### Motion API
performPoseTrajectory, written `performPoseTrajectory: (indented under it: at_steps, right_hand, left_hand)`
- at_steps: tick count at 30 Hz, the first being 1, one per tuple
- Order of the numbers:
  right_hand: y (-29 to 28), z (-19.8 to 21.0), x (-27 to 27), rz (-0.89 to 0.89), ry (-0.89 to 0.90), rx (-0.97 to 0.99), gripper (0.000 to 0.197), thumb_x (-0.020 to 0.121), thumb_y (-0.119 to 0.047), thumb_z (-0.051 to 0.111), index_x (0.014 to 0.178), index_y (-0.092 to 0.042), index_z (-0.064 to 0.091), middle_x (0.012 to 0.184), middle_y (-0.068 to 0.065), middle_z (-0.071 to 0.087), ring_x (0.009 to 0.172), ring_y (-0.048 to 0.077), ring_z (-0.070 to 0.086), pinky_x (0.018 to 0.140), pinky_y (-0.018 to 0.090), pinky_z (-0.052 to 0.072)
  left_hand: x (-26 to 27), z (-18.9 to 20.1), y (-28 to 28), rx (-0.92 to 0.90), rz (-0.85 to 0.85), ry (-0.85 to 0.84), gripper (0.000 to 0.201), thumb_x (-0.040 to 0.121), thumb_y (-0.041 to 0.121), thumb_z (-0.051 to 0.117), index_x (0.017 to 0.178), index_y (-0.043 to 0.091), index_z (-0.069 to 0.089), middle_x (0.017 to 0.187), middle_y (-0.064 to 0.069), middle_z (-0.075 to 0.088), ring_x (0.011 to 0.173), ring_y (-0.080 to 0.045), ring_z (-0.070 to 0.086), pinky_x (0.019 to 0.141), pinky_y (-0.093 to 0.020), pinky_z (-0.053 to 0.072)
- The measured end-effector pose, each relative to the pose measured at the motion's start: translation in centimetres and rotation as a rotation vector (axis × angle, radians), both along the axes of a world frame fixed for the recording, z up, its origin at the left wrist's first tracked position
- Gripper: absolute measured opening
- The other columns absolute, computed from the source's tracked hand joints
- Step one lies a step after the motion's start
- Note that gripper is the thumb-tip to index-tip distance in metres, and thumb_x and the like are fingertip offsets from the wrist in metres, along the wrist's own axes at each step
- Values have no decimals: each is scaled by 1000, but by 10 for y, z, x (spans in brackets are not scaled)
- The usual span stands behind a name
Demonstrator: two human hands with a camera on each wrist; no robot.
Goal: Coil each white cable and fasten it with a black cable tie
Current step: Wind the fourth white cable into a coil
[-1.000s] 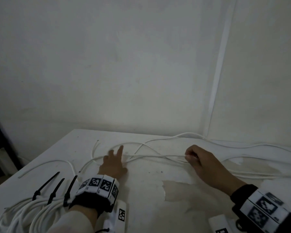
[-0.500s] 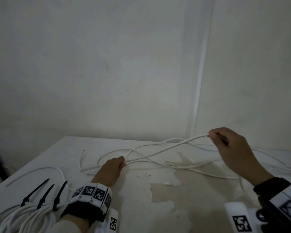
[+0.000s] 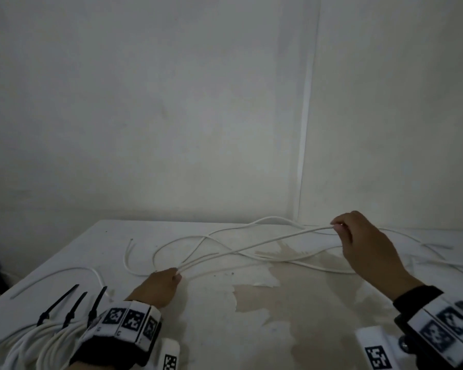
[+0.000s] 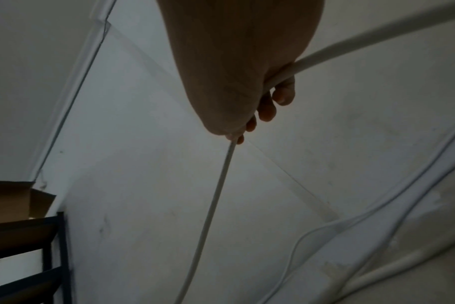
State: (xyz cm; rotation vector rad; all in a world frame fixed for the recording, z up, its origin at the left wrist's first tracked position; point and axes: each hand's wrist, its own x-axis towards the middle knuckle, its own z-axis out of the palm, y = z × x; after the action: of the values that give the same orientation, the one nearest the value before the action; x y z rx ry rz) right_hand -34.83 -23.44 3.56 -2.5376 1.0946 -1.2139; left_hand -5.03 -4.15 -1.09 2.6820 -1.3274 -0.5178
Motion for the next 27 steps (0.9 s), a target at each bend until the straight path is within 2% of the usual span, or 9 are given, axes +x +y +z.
performPoseTrajectory:
  at_steps: [2,4,6,10,16,20,22,25,27]
  right_hand:
    - [9,1,3,16,-27,-16,13,93,-12,48,93,-5,59,87,6,55,66,26,53,59,34,41]
    - [11,2,1,11,-62,-6,14,93,-11,48,95,-4,59,88,5,53,66,24,52,59,32,39]
    - [10,3,-5,-5,-88,24,14,93,-12,48,96,-3,59,90,5,53,71,26,54,62,32,38]
    - [13,4,-14,-5,-150,35,13,92,-9,49,95,-1,58,89,4,52,74,27,54,64,32,38]
    - [18,10,-21,0,-183,32,11,93,-11,47,94,-3,55,87,4,52,71,27,52,65,32,38]
    - [21,8,-25,37,94,27,22,94,-18,46,110,-13,61,94,9,60,81,31,61,67,39,47]
    - [25,5,-22,55,187,-18,22,93,-14,50,111,-14,64,90,11,61,76,31,62,60,35,45]
    - [29,-2,-12,104,269,-143,21,77,6,66,93,-6,69,76,11,60,57,28,62,49,26,34]
    - [35,-5,-6,111,366,-204,42,53,11,81,87,-12,71,70,4,60,49,18,59,44,18,27]
  left_hand:
    - [-7,1,4,114,-2,-176,39,102,29,23,128,11,45,135,-10,49,121,-23,49,91,-27,40]
    - [-11,5,5,42,35,-211,34,101,28,27,122,12,49,127,-11,53,112,-25,55,81,-28,46]
    - [-11,13,6,-204,116,41,20,99,23,36,104,10,50,109,-14,55,89,-26,58,59,-28,50]
    - [-15,32,14,-487,337,642,20,97,18,38,86,9,52,88,-11,52,76,-23,52,46,-30,52]
    - [-15,24,31,-246,36,16,27,95,15,41,71,26,44,84,4,64,80,-16,58,62,-21,40]
    - [-23,30,32,-662,102,452,26,99,14,35,77,13,48,65,-3,57,70,-19,65,71,-28,47]
    - [-33,38,32,-816,142,598,26,99,11,33,78,9,48,61,-7,49,54,-15,59,62,-28,51]
    - [-43,46,31,-917,77,512,26,100,10,32,80,11,48,59,-4,43,40,-4,43,46,-16,40]
    - [-48,49,31,-978,44,426,28,100,14,31,82,17,52,56,0,40,40,-3,36,47,-20,33]
